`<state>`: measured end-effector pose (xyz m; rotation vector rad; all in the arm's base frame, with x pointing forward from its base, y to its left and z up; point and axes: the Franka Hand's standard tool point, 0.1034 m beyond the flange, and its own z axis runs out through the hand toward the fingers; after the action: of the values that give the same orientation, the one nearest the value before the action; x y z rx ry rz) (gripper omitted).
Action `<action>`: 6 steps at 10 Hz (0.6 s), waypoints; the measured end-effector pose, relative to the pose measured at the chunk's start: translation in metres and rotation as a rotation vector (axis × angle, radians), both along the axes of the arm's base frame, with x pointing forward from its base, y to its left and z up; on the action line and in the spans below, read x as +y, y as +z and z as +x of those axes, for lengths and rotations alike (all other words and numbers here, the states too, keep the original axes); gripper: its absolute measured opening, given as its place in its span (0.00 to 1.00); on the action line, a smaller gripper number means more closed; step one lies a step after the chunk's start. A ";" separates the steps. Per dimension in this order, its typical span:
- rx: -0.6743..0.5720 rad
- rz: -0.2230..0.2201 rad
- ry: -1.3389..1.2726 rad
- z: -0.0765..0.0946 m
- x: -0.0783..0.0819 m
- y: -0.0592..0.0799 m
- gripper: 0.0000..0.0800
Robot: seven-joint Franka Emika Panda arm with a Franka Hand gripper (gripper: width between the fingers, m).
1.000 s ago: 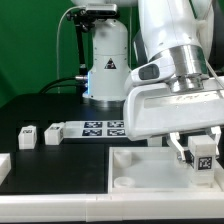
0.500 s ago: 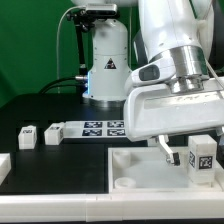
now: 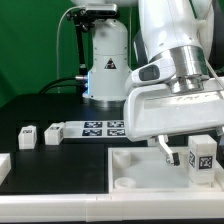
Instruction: Assemble one leg
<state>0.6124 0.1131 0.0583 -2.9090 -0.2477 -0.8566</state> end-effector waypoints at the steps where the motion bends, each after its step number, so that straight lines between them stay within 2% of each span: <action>1: 0.000 0.000 0.000 0.000 0.000 0.000 0.81; 3: 0.040 0.002 0.007 -0.001 0.002 -0.002 0.81; 5: 0.044 0.009 -0.021 0.004 -0.004 0.000 0.81; 6: 0.154 0.026 -0.026 0.003 0.001 -0.001 0.81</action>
Offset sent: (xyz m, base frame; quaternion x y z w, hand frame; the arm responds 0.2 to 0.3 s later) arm 0.0000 0.0000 0.0000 0.0000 0.0000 0.0000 1.0000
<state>0.6153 0.1138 0.0570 -2.9401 -0.1846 -0.6289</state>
